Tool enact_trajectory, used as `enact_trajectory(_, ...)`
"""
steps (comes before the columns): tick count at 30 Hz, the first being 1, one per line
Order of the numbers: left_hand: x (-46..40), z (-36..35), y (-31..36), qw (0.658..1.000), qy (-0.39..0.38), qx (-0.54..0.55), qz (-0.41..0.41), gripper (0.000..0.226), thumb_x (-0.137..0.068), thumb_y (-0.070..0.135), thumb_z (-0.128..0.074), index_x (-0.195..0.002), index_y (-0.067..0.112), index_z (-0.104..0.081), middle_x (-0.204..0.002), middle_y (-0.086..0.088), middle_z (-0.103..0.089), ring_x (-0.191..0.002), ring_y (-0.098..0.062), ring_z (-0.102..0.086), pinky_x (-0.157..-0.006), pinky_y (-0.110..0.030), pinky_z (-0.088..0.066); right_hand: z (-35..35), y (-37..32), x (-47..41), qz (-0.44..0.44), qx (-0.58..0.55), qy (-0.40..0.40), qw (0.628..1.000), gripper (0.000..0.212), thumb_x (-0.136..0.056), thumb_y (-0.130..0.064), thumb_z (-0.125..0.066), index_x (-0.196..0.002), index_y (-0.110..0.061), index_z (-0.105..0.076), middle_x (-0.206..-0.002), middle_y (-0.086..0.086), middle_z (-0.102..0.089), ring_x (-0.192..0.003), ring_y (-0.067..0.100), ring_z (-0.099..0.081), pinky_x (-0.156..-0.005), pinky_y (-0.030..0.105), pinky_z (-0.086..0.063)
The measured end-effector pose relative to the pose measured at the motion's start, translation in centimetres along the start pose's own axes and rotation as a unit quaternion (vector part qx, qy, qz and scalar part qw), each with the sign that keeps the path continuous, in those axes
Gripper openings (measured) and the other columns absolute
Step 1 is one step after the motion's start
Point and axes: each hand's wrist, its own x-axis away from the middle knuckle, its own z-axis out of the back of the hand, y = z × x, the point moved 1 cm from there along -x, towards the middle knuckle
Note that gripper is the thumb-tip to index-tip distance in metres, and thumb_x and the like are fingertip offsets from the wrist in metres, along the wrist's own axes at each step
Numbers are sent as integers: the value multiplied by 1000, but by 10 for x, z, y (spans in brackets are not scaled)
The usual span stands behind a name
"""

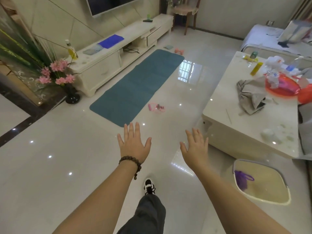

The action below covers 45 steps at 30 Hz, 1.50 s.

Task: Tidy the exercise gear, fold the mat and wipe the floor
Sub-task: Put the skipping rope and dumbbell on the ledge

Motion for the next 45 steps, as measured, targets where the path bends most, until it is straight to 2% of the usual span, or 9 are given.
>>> enact_trajectory(10,-223,21,25,1000,-16,5,6,76,-95,58,-31,-154,21,-2,-163,-4,-2,-149,-24,8,-118,-53,-1,8,-29,-220,-59,-6,13,998,54,-98,-36,-41,-148,-20,-28,-158,6,-15,-147,20,-2,-116,44,3)
enact_trajectory(17,-340,16,55,1000,-20,10,-4,75,-95,56,-34,-154,20,-4,-162,-4,-4,-149,-23,7,-117,-52,1,7,-29,-337,-84,-6,-9,996,55,-98,-37,-37,-149,-22,-23,-159,4,-10,-147,20,0,-118,46,3)
enact_trajectory(25,-511,-13,97,1000,-13,-1,20,74,-96,58,-28,-155,20,-3,-162,-4,-3,-149,-22,8,-118,-51,2,-11,-5,-533,-64,-18,4,998,54,-98,-37,-39,-148,-21,-26,-158,6,-14,-146,21,-1,-118,48,0)
enact_trajectory(34,-714,-18,163,996,-22,1,89,76,-95,57,-33,-155,22,-4,-162,-3,-3,-149,-21,6,-120,-50,-2,-16,11,-772,-27,-25,-49,998,52,-98,-35,-39,-147,-20,-28,-158,7,-17,-147,22,-3,-118,46,0)
enact_trajectory(39,-774,-27,171,992,-42,-8,116,76,-95,57,-34,-154,21,-4,-162,-4,-4,-149,-21,5,-119,-49,-3,-35,4,-845,1,-17,-92,996,52,-98,-33,-41,-146,-19,-31,-157,8,-19,-146,23,-6,-118,47,-3)
enact_trajectory(45,-818,-66,144,984,-97,-21,147,76,-95,57,-34,-154,21,-4,-162,-4,-3,-149,-21,5,-120,-50,-3,-93,3,-884,14,-6,-158,987,51,-98,-33,-41,-146,-19,-31,-156,9,-21,-146,24,-8,-118,47,-6)
